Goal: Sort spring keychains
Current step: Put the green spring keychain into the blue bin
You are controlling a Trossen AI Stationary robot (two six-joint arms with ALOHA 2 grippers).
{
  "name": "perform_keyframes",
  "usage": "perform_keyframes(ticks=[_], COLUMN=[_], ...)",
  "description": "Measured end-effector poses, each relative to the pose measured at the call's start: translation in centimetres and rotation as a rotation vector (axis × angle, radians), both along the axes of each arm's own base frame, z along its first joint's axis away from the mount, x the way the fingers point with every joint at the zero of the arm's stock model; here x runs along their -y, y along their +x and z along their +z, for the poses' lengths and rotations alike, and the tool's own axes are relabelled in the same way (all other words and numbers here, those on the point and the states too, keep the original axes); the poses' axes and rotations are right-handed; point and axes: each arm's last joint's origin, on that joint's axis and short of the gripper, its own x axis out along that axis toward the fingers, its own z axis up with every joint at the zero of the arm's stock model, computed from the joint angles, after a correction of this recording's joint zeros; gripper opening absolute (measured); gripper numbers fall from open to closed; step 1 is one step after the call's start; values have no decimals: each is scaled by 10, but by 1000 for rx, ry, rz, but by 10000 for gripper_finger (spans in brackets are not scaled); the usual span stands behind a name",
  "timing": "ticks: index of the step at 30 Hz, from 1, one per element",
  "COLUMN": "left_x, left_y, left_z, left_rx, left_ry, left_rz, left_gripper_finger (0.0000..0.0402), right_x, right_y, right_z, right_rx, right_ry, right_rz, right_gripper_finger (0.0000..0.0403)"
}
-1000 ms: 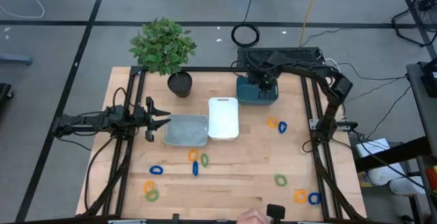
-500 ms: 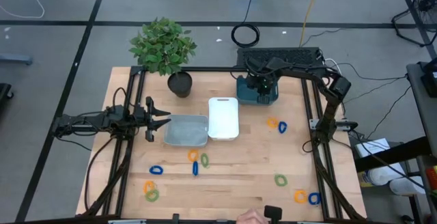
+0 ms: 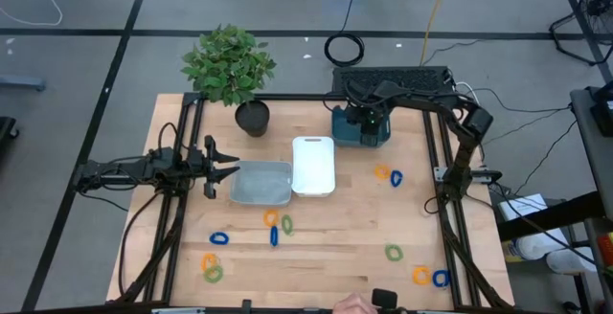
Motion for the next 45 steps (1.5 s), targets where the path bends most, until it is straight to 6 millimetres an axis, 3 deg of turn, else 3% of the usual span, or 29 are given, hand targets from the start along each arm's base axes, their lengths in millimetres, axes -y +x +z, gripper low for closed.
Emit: perform_keyframes(ticks=[4,13,23,29,39,45], left_x=[0,0,0,0,0,0], left_y=[0,0,0,0,0,0], left_z=[0,0,0,0,0,0], left_rx=[0,0,0,0,0,0], left_ry=[0,0,0,0,0,0], left_rz=[0,0,0,0,0,0], left_gripper_finger=[131,131,131,131,131,131], right_x=[-2,-23,-47,-60,-93,-118], right_y=[-3,-12,-6,-2,-10,-17], right_z=[9,53,90,88,76,63], right_rx=[19,121,317,513,870,958], right_ry=[-16,-80,-269,-343,-405,-401], right_rz=[1,-17,-60,-77,-90,-99], right_gripper_finger=[155,173,176,176,176,176])
